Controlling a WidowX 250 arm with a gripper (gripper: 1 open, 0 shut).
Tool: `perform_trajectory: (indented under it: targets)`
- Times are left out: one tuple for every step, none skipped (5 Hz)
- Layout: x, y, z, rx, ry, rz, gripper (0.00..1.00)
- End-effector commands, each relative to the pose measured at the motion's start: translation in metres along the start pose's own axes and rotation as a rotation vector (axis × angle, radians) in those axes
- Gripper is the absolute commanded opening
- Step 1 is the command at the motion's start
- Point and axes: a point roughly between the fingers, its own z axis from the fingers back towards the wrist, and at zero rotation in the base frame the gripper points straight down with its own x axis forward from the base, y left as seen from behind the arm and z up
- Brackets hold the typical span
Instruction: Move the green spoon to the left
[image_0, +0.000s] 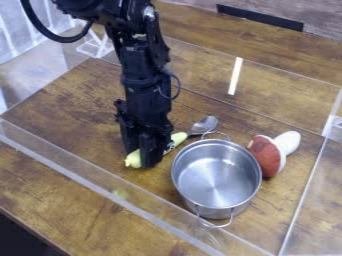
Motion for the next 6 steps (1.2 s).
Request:
perform_trajectory:
  targets:
    - [0.004,0.009,0.015,-0.002,-0.062,0.120,0.00]
    - [0.002,0.013,0.015,-0.014,-0.073,0.224,0.00]
    - [0.000,0.015,0.015,-0.024,-0.081,0.320,0.00]
    - [0.008,-0.001,0.015,-0.024,-0.070,0.271,0.00]
    - [0.015,-0.016,0.014,-0.024,-0.056,0.210,0.00]
    - [0.017,-0.021,0.026,-0.016,-0.059,0.223,0.00]
